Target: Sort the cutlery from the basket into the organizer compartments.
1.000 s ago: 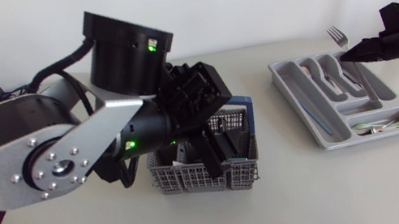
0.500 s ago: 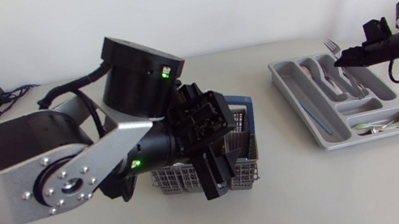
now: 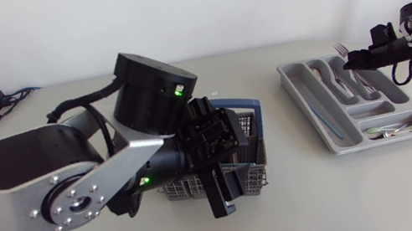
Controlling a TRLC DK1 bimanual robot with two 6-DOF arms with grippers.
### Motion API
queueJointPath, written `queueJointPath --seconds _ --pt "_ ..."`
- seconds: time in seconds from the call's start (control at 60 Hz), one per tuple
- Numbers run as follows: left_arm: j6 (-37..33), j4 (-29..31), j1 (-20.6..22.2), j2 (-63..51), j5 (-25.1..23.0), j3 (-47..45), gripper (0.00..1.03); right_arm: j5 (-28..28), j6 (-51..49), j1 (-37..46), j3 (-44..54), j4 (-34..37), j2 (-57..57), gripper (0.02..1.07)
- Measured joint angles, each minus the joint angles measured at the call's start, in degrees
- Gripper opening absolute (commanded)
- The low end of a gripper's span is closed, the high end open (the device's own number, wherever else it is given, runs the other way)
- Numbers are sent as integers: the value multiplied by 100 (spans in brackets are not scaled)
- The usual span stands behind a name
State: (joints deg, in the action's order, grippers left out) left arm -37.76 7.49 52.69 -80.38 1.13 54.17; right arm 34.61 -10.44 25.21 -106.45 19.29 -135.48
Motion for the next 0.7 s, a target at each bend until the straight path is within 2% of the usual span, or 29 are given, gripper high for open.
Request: queueJointPath --seconds 0.167,0.417,0.633,0.7 --pt "-2 -2 7 0 2 -15 87 -155 -4 -63 -7 44 -179 9" --pt "-4 -2 22 -4 2 -31 84 -402 -26 -155 81 -2 -212 51" --pt "-2 -4 103 -31 4 -166 84 -538 -72 -153 605 -251 -15 71" --pt "-2 -9 114 -52 2 -197 84 -619 -138 -155 938 -365 229 72"
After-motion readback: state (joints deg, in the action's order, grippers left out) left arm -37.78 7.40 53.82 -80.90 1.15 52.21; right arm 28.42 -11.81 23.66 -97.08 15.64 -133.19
